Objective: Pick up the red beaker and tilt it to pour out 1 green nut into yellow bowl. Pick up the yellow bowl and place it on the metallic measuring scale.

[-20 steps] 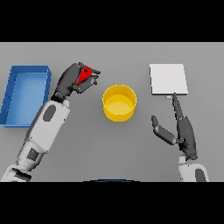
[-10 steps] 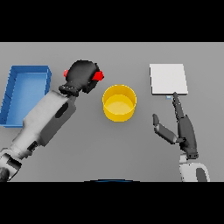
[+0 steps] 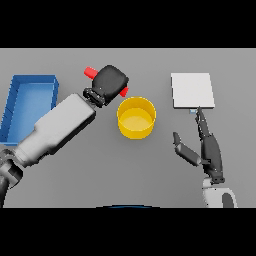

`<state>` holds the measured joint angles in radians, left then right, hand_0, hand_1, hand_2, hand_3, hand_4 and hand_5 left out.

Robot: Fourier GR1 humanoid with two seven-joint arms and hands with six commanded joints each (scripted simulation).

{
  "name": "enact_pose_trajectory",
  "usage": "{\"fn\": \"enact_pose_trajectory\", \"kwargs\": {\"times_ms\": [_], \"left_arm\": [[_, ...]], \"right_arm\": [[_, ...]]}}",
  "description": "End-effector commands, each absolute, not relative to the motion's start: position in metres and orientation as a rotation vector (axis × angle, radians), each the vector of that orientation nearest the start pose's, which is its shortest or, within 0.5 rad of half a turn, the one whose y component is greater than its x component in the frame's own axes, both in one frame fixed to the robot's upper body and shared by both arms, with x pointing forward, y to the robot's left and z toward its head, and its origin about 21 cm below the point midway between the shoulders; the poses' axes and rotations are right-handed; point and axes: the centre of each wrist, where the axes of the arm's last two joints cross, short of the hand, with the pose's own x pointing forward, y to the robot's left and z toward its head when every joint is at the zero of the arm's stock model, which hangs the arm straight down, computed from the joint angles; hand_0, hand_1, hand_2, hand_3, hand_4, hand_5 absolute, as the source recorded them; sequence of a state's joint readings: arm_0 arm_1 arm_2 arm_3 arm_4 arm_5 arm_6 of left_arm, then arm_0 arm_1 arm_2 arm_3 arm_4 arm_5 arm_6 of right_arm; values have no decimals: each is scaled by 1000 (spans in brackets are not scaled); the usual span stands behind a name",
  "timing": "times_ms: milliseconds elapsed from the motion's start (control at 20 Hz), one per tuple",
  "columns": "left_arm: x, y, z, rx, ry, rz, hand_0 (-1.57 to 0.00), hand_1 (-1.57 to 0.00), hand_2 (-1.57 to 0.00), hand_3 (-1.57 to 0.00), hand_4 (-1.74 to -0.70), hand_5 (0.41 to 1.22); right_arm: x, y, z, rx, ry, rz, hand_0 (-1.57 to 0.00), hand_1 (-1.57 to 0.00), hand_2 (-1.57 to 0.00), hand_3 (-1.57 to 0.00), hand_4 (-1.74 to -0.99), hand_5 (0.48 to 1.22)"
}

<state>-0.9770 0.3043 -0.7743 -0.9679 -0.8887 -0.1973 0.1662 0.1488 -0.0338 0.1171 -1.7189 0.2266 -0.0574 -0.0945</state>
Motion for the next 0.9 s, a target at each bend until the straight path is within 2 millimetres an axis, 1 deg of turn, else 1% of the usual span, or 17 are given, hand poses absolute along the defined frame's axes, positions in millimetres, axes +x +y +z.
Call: {"fn": "enact_pose_trajectory", "kwargs": {"times_ms": [0,50,100,200,250,300,400,500,550,600,650,750,850], "left_arm": [[393,83,102,999,-1296,-1991,-1571,-1571,-1571,-1383,-1713,1217],[394,78,103,1019,-1270,-2049,-1571,-1571,-1571,-1420,-1718,1218],[392,72,102,1027,-1269,-2110,-1571,-1571,-1571,-1451,-1723,1218],[393,68,104,1071,-1197,-2202,-1571,-1571,-1571,-1494,-1729,1219],[393,66,102,1100,-1165,-2255,-1571,-1571,-1571,-1509,-1732,1220],[391,65,100,1112,-1137,-2299,-1571,-1571,-1571,-1522,-1734,1220],[390,58,104,1168,-1080,-2372,-1571,-1571,-1571,-1539,-1736,1220],[391,53,104,1221,-1060,-2426,-1571,-1571,-1571,-1551,-1738,1221],[392,50,104,1240,-1045,-2458,-1571,-1571,-1571,-1555,-1739,1221],[395,51,106,1262,-1034,-2481,-1571,-1571,-1571,-1558,-1739,1221],[397,49,110,1286,-1027,-2506,-1571,-1571,-1571,-1561,-1739,1221],[396,46,108,1318,-958,-2566,-1571,-1571,-1571,-1564,-1737,1221],[399,40,117,1351,-906,-2627,-1571,-1571,-1571,-1567,-1736,1221]], "right_arm": [[211,-221,2,-181,-1678,191,1,1,1,1,-1295,664],[208,-223,3,-178,-1686,181,1,1,1,1,-1294,657],[213,-222,2,-170,-1671,180,1,1,1,1,-1294,653],[216,-220,5,-178,-1687,181,1,1,1,1,-1290,644],[212,-221,5,-177,-1698,185,1,1,1,1,-1291,640],[213,-220,6,-188,-1681,175,1,1,1,1,-1291,634],[212,-219,2,-197,-1673,178,1,1,1,1,-1291,631],[219,-218,6,-208,-1668,173,1,1,1,1,-1286,618],[217,-219,3,-215,-1667,178,1,1,1,1,-1278,609],[218,-217,2,-220,-1664,184,1,1,1,1,-1276,600],[214,-219,1,-224,-1662,191,1,1,1,1,-1276,593],[217,-219,2,-230,-1659,195,1,1,1,1,-1260,586],[216,-217,1,-250,-1650,205,1,1,1,1,-1236,582]]}}
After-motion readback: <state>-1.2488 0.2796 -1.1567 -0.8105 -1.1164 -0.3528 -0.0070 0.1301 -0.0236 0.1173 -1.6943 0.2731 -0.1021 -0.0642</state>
